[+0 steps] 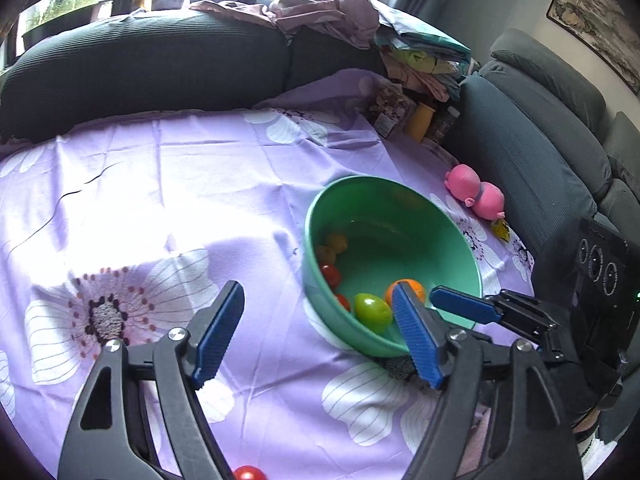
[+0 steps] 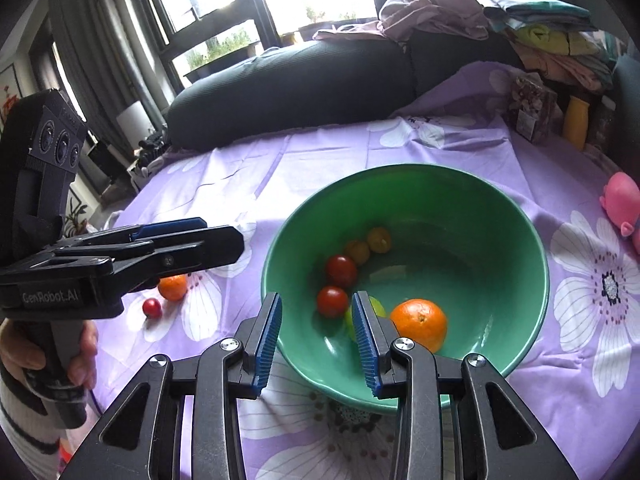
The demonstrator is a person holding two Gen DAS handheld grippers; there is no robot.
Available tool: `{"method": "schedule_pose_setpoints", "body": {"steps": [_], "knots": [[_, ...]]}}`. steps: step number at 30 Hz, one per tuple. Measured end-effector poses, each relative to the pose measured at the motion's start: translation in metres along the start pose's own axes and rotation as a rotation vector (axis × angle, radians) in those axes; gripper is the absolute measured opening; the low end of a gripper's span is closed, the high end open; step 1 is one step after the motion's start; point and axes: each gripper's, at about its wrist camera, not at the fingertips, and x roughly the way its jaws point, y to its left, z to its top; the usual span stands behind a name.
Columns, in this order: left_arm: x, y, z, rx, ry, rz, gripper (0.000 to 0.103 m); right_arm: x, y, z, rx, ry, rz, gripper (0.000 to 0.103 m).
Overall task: Organize fruits
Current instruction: 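Move both grippers back to the remaining red tomatoes on the cloth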
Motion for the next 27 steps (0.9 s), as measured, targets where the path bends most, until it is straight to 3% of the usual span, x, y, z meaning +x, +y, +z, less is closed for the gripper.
{"method": "schedule_pose_setpoints", "body": {"steps": [4, 7, 14, 21, 27], "knots": [[-0.016, 0.023, -0.012, -0.044, -0.007, 0.066, 0.078, -0.007, 0.016, 0.000, -0.039, -0.008, 0.018, 0.037], [-0.026, 0.041, -0.022, -0.098, 0.006, 0.114, 0.086, -0.009, 0.029, -0.001, -0.069, -0.005, 0.033, 0.037], [-0.049, 0.074, -0.044, -0.175, -0.003, 0.190, 0.086, -0.002, 0.060, -0.008, -0.136, 0.037, 0.074, 0.037], [-0.059, 0.102, -0.071, -0.182, 0.021, 0.307, 0.086, 0.024, 0.091, -0.023, -0.200, 0.135, 0.137, 0.037], [-0.054, 0.116, -0.089, -0.200, 0.053, 0.313, 0.085, 0.050, 0.110, -0.044, -0.235, 0.235, 0.205, 0.037]]}}
